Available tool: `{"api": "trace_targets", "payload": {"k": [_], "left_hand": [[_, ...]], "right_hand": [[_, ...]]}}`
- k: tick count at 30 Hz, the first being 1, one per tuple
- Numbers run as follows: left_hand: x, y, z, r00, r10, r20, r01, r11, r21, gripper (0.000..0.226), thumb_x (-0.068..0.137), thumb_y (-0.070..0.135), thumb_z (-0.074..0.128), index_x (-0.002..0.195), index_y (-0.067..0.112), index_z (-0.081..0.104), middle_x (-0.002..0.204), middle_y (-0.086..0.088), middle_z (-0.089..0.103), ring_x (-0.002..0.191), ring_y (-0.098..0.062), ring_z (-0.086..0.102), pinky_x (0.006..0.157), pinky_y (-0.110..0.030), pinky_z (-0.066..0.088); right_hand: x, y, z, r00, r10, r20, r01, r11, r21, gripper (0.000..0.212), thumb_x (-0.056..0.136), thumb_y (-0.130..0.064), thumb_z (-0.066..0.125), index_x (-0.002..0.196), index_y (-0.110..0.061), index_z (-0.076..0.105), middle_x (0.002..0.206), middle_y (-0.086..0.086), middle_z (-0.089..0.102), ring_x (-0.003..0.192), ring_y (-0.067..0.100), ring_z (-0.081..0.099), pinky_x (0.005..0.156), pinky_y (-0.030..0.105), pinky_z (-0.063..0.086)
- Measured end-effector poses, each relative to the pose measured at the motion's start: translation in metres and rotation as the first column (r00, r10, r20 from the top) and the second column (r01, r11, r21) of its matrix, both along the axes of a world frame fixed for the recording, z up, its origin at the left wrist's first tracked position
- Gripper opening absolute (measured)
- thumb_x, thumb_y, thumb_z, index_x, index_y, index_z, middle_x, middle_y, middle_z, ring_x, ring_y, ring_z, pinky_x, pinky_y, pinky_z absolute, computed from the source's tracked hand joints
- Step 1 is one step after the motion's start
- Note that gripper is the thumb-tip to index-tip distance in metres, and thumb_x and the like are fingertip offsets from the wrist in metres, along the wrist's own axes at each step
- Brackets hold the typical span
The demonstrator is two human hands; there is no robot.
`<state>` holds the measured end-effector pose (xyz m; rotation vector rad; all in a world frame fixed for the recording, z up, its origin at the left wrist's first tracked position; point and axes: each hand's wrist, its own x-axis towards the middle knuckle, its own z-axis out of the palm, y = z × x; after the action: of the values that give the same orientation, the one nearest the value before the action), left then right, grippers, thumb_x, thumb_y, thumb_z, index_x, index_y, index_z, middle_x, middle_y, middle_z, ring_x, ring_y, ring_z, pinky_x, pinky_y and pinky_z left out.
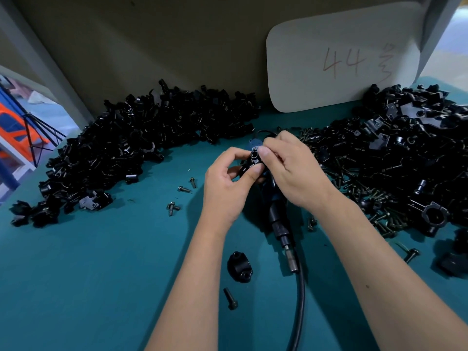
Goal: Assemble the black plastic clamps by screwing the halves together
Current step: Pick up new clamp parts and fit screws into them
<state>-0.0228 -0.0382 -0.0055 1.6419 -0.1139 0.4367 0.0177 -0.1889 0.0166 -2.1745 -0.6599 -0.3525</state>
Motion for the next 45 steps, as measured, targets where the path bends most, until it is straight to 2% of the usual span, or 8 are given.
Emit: {"api": "trace_targets", "payload": {"k": [4, 13, 18, 21, 27, 33, 40, 45], "left_hand": [[-0.001, -0.003, 0.001, 1.0, -0.003, 0.013, 0.003, 1.0, -0.004, 0.013, 0.089, 0.021, 0.075, 0.1, 0.021, 0.069, 0.103, -0.009, 0.073, 0.091, -0.042, 0.072, 0.09, -0.06, 0.057], [-0.003, -0.003, 0.001, 1.0, -0.021, 0.01, 0.022, 0.997, -0.078, 0.012, 0.088, 0.012, 0.075, 0.098, 0.018, 0.07, 0.097, 0.001, 0.073, 0.086, -0.03, 0.073, 0.09, -0.053, 0.06], [-0.002, -0.003, 0.0, 1.0, -0.025, -0.005, 0.024, 0.999, -0.036, 0.018, 0.088, 0.021, 0.077, 0.104, 0.014, 0.07, 0.105, -0.008, 0.074, 0.094, -0.04, 0.072, 0.092, -0.058, 0.057], [-0.002, -0.002, 0.0, 1.0, -0.029, 0.004, 0.029, 0.997, -0.068, 0.018, 0.087, 0.018, 0.076, 0.103, 0.012, 0.07, 0.103, -0.01, 0.073, 0.089, -0.04, 0.073, 0.085, -0.049, 0.061], [-0.001, -0.01, 0.0, 0.997, -0.058, -0.044, 0.044, 0.962, -0.269, 0.006, 0.096, 0.005, 0.07, 0.102, 0.007, 0.07, 0.099, -0.007, 0.072, 0.092, -0.024, 0.072, 0.082, -0.038, 0.062], [-0.002, -0.001, 0.008, 0.98, -0.127, -0.152, 0.034, 0.864, -0.503, 0.016, 0.104, 0.014, 0.058, 0.095, 0.012, 0.071, 0.088, -0.003, 0.072, 0.069, -0.014, 0.066, 0.063, -0.021, 0.055], [-0.005, -0.006, 0.008, 0.97, -0.175, -0.171, 0.052, 0.83, -0.555, 0.021, 0.103, 0.023, 0.056, 0.086, 0.018, 0.067, 0.083, 0.001, 0.066, 0.07, -0.01, 0.057, 0.054, -0.02, 0.042], [-0.003, -0.014, 0.009, 0.964, -0.134, -0.232, -0.006, 0.856, -0.517, 0.019, 0.097, 0.033, 0.067, 0.089, 0.015, 0.07, 0.084, 0.001, 0.068, 0.069, -0.007, 0.059, 0.056, -0.019, 0.043]], "right_hand": [[-0.001, -0.001, 0.001, 0.998, -0.07, 0.008, 0.07, 0.998, 0.003, 0.046, 0.105, -0.057, 0.035, 0.07, -0.032, 0.051, 0.079, -0.003, 0.044, 0.076, 0.012, 0.049, 0.067, 0.039, 0.041], [0.002, 0.0, 0.003, 0.999, 0.011, 0.034, -0.011, 1.0, -0.021, 0.033, 0.108, -0.042, 0.042, 0.077, -0.032, 0.043, 0.08, -0.003, 0.043, 0.076, 0.01, 0.047, 0.067, 0.027, 0.037], [0.002, -0.001, 0.008, 0.998, -0.055, 0.044, 0.057, 0.997, -0.05, 0.047, 0.104, -0.055, 0.041, 0.064, -0.034, 0.053, 0.072, -0.003, 0.046, 0.07, 0.015, 0.05, 0.065, 0.039, 0.041], [-0.001, -0.003, 0.008, 0.999, -0.011, 0.038, 0.012, 0.999, -0.043, 0.042, 0.108, -0.042, 0.045, 0.067, -0.036, 0.039, 0.076, -0.003, 0.043, 0.073, 0.018, 0.048, 0.067, 0.038, 0.04], [-0.005, 0.006, 0.013, 0.96, -0.277, 0.031, 0.272, 0.956, 0.111, 0.056, 0.107, -0.054, 0.041, 0.059, -0.026, 0.036, 0.052, -0.007, 0.042, 0.053, 0.016, 0.042, 0.054, 0.037, 0.03], [-0.004, -0.002, 0.006, 0.999, 0.037, -0.018, -0.035, 0.995, 0.092, 0.018, 0.108, -0.029, 0.051, 0.094, -0.019, 0.055, 0.069, -0.002, 0.052, 0.062, 0.009, 0.042, 0.062, 0.031, 0.039], [-0.004, 0.004, 0.001, 1.0, 0.021, 0.008, -0.021, 1.0, 0.002, 0.043, 0.108, -0.038, 0.047, 0.076, -0.011, 0.05, 0.061, 0.0, 0.05, 0.059, 0.022, 0.046, 0.061, 0.046, 0.043], [-0.008, 0.007, 0.001, 0.997, -0.004, -0.073, 0.012, 0.994, 0.113, 0.063, 0.107, -0.053, 0.043, 0.057, -0.015, 0.047, 0.048, -0.006, 0.041, 0.047, 0.011, 0.036, 0.05, 0.035, 0.031]]}}
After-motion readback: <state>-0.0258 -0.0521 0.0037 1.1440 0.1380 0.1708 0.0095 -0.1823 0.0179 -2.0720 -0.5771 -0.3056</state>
